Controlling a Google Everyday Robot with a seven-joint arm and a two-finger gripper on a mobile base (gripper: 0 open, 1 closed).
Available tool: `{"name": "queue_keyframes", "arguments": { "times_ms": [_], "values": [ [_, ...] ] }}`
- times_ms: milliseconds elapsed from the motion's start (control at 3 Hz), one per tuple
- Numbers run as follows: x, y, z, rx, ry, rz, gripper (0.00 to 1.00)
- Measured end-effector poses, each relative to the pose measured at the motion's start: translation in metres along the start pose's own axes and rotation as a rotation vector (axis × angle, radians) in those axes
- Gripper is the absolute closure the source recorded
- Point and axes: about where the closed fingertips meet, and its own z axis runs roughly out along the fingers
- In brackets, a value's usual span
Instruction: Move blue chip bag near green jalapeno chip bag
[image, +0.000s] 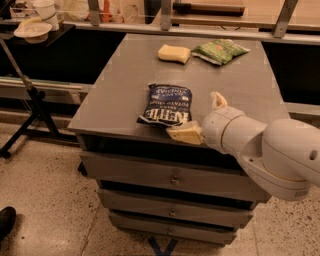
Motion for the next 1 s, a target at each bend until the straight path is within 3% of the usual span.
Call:
{"name": "queue_keyframes", "arguments": {
  "times_ms": [1000],
  "values": [
    [-0.0017,0.0039,-0.0014,-0.016,0.008,0.011,0.97]
  ]
}}
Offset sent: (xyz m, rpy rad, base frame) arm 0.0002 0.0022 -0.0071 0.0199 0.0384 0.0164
